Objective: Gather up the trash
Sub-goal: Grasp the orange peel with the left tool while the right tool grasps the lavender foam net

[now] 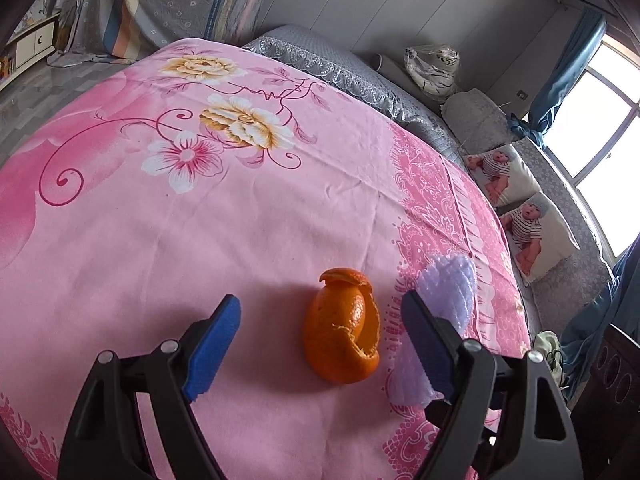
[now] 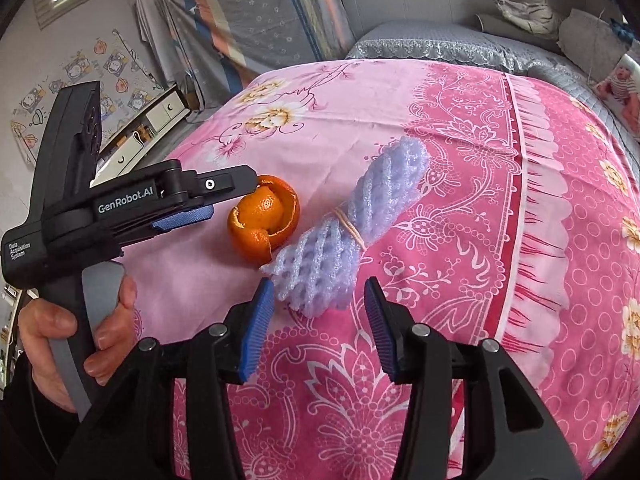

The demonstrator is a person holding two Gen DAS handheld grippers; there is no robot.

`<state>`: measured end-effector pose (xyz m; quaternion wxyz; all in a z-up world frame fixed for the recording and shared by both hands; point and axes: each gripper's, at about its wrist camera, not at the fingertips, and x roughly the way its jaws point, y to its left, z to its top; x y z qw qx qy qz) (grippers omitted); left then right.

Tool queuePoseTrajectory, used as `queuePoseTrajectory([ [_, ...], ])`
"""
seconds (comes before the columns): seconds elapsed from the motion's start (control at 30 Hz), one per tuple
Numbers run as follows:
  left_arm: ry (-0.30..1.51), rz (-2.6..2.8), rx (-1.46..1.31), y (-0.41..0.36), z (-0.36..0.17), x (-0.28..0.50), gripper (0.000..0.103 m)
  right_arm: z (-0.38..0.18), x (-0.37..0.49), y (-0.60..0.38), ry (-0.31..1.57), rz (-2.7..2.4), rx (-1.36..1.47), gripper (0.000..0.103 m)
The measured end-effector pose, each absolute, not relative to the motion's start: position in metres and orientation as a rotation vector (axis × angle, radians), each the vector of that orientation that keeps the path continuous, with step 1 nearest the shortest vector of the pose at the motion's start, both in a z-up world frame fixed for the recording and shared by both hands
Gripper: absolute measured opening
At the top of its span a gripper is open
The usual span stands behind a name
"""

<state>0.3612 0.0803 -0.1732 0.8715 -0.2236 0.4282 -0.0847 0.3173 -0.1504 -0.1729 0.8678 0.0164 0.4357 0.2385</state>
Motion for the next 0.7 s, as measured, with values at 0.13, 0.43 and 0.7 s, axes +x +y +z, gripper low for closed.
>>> queuePoseTrajectory([
  [0.13,0.907,-0.181,-0.430,0.077,-0.175,0.363,0.067,-0.176,0.324,-0.147,0.920,0.473,0.029,0.048],
  [0.43,0.945,-0.192,-0.475,0.079,-0.185,0.375,0.036,-0.185,0.337,-0.140,0.961,0.487,0.046,0.043],
  [0.7,0.934,-0.202,-0.470,0.075,-0.183,0.375,0.026,-0.184,0.340,-0.145,0.954,0.479,0.065,0.014],
])
